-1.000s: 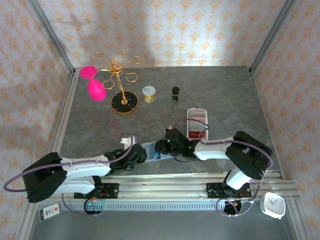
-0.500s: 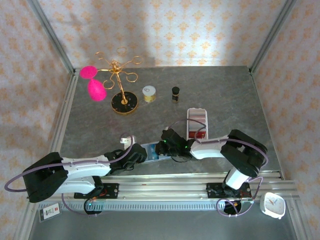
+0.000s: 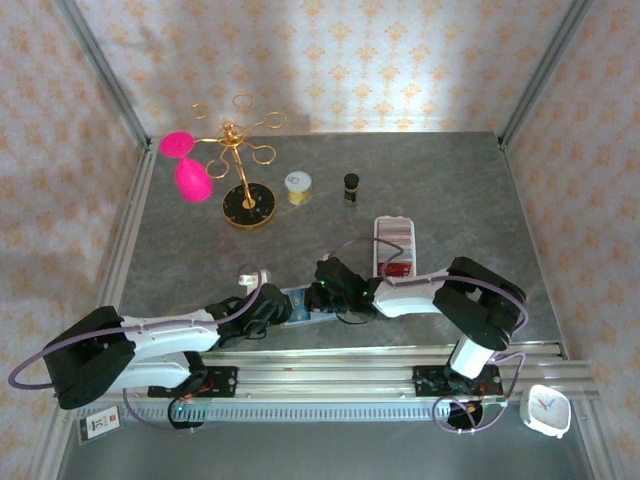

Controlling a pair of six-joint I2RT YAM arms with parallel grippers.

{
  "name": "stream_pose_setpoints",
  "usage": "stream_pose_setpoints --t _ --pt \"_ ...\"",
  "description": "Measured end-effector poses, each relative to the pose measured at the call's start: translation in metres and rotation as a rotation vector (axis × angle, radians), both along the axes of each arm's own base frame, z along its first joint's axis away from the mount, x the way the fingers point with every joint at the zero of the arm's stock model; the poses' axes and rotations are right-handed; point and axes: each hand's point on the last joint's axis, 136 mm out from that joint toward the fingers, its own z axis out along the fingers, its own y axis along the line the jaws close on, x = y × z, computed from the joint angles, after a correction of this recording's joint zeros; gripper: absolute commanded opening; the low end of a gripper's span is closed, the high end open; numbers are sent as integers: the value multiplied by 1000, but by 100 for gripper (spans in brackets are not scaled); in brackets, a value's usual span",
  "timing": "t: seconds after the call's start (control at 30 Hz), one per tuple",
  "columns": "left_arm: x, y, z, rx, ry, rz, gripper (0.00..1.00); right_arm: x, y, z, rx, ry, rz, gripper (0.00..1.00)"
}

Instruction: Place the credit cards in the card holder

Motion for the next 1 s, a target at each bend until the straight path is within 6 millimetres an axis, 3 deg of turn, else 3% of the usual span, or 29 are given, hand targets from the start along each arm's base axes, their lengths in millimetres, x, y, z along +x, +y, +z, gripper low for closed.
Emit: stream_pose_setpoints --t 0.5,0.73,0.87,1.0 --pt "0 -2 0 -28 -22 -44 31 -3 12 0 116 57 -37 8" --pt "1 -2 -1 -23 -23 -54 24 -3 11 2 128 66 -61 18" --pt "4 -6 -2 -27 -36 -62 20 -4 3 13 100 33 -72 27" --pt "10 -15 -2 -46 -55 -74 18 -7 -7 38 102 -26 -82 33"
